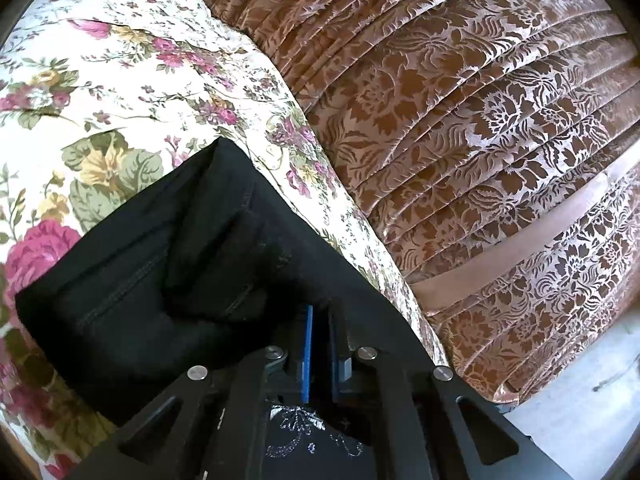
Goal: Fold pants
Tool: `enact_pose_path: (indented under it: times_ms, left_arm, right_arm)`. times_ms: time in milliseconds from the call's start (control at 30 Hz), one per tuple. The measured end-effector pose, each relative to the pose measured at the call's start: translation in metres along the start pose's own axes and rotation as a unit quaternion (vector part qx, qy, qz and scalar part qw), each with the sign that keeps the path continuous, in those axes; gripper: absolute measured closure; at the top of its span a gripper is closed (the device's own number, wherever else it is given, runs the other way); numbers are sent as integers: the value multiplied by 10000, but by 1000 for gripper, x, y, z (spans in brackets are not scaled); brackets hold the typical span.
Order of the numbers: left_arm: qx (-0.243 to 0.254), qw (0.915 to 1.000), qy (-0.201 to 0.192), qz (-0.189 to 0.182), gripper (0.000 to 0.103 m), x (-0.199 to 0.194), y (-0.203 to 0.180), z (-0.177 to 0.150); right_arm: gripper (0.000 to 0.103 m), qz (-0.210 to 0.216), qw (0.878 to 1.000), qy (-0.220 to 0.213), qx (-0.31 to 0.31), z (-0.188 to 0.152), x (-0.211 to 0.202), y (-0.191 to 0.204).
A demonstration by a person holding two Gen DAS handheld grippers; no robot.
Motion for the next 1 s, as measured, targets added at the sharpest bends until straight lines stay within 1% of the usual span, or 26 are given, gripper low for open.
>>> enact_pose_path:
  times_ms: [67,133,200,233,300,333,367,400,433,467,500,533,567,600,633,667,700,733,767,800,833,867,900,933,1000]
  left_arm:
    - [-38,9999,-73,-64,98,-6,-1,-1]
    - [-55,9991,-282,-317,98,-23,-6,3]
    - [-50,9955,-580,-748,98,-50,-14,8]
    - [15,9939,-714,-841,98,-63,-17,10]
    - [126,9933,-848,-775,98,-77,-15,10]
    - [162,9937,-857,-699,98,-79,-11,10]
    - [187,9948,-854,-525,98,-80,-2,9]
    - [130,9964,-812,-211,98,-77,12,9]
    - [-21,9976,-691,49,98,-71,28,6]
    - [-114,9979,-618,170,98,-67,38,4]
    - [-239,9976,-528,378,98,-62,51,0]
    - [-301,9971,-474,506,97,-60,58,-3]
    - [-341,9967,-422,605,97,-57,64,-6]
    - [-354,9966,-426,615,97,-56,65,-7]
    - [-407,9968,-449,521,97,-57,64,-7]
    - [-476,9970,-453,414,95,-57,64,-8]
    - [-534,9969,-457,348,88,-58,63,-7]
    - [-589,9967,-460,309,69,-58,63,-7]
    - [-650,9964,-456,286,68,-57,62,-7]
    - [-665,9964,-447,272,74,-58,62,-7]
    - [-613,9966,-448,325,98,-59,59,-9]
    - [-498,9962,-488,527,97,-61,57,-9]
    - [-453,9961,-512,556,97,-64,53,-10]
    - [-414,9966,-528,472,97,-68,47,-13]
    - [-234,9967,-544,547,97,-74,40,-18]
  right_arm:
    - [94,44,9999,39,113,-3,0,-2]
    - [94,109,9997,51,191,-2,-2,0]
    - [94,356,9990,-119,227,4,-14,8]
    - [93,473,9986,-176,169,6,-20,14]
    - [93,702,9973,-168,-101,5,-25,32]
    - [93,768,9967,-75,-259,0,-24,41]
    - [93,801,9961,36,-371,-5,-20,46]
    - [94,808,9954,202,-477,-15,-13,50]
    - [94,766,9951,404,-475,-26,-3,50]
    - [94,735,9942,721,-301,-40,10,44]
    - [94,747,9927,942,-98,-51,19,39]
    - [94,776,9918,1015,51,-58,24,34]
    - [95,823,9918,966,137,-60,24,32]
    - [95,863,9920,909,150,-58,23,32]
    - [94,851,9923,901,87,-56,22,33]
    - [94,832,9926,886,22,-55,22,35]
    - [94,820,9928,872,-22,-54,21,37]
    - [94,822,9928,869,-22,-55,21,37]
    - [94,834,9927,874,8,-55,21,37]
    - [94,849,9925,873,48,-55,21,36]
    - [94,861,9926,859,73,-56,20,37]
    - [94,869,9928,824,95,-54,17,38]
    - [94,860,9932,776,87,-52,14,38]
    - [94,852,9937,731,61,-50,9,37]
    - [94,781,9949,641,-30,-46,2,37]
Point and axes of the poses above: each gripper's, at about its wrist camera, not at the fingertips, and x roughly the way its jaws point, y to its left, z to its top, the point moved 6 cm from there along x, roughly the way its jaws point, and after that the axes turned 11 degrees about -x, right-handed, at the moved point
